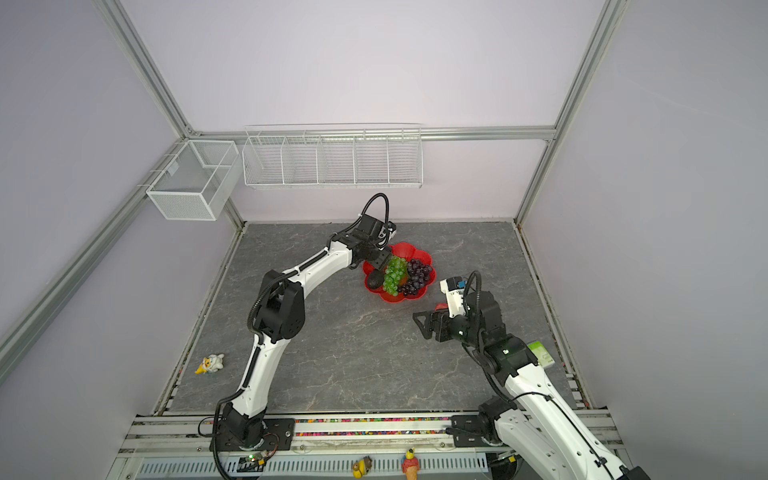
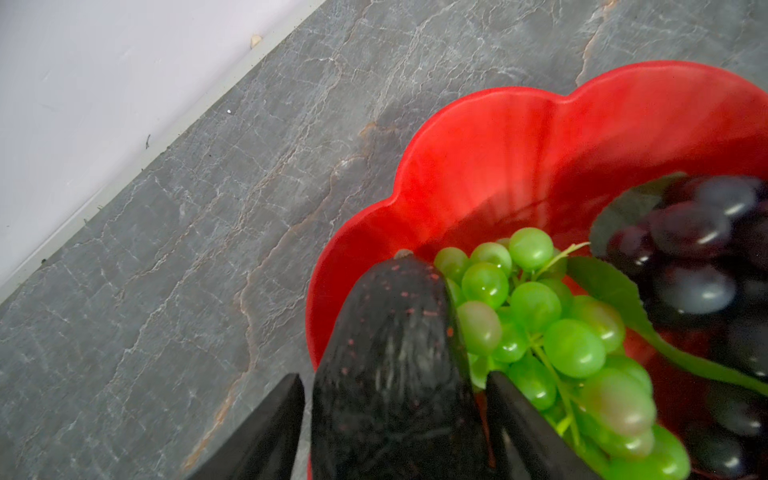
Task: Place and organize the fake fruits in the fruit bowl
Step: 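Carry the second avocado into the bowl and release it, then grasp the red apple with the right gripper while the left arm withdraws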
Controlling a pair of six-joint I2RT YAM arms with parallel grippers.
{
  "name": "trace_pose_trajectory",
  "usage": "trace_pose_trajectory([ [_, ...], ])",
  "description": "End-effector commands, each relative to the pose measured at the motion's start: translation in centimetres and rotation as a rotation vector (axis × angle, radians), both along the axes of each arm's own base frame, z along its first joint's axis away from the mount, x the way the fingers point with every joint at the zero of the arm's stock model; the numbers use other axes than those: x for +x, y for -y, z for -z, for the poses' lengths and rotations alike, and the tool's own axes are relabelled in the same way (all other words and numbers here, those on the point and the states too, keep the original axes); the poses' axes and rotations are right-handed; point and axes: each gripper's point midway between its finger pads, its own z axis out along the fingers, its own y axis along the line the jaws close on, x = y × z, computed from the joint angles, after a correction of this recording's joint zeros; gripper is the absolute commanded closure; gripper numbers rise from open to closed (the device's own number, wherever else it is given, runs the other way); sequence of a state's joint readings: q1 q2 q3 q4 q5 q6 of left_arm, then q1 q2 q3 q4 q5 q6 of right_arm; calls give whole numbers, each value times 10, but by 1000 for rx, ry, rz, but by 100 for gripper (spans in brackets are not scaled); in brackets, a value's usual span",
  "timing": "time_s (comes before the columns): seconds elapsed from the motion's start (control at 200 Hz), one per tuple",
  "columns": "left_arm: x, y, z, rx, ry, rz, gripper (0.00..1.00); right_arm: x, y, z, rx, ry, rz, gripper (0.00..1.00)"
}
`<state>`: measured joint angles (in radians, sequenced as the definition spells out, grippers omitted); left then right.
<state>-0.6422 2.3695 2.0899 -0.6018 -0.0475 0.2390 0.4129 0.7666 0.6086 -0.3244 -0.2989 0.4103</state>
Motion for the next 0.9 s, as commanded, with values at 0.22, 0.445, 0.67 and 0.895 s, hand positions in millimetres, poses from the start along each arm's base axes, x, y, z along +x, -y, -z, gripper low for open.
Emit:
trace_pose_trajectory([
  [0.22, -12, -1, -76, -114, 116, 12, 24, 21, 26, 34, -124, -107, 159, 11],
  [0.445, -69, -30, -107, -245, 89, -23, 19, 51, 61, 66, -227, -184, 338, 11],
  [0.67, -173, -58, -112, -415, 5, 57, 1, 82, 69, 86, -359, -227, 358, 3],
  [0.895, -277, -69, -110, -514, -118, 262, 1, 97, 67, 116, -420, -320, 349, 12],
])
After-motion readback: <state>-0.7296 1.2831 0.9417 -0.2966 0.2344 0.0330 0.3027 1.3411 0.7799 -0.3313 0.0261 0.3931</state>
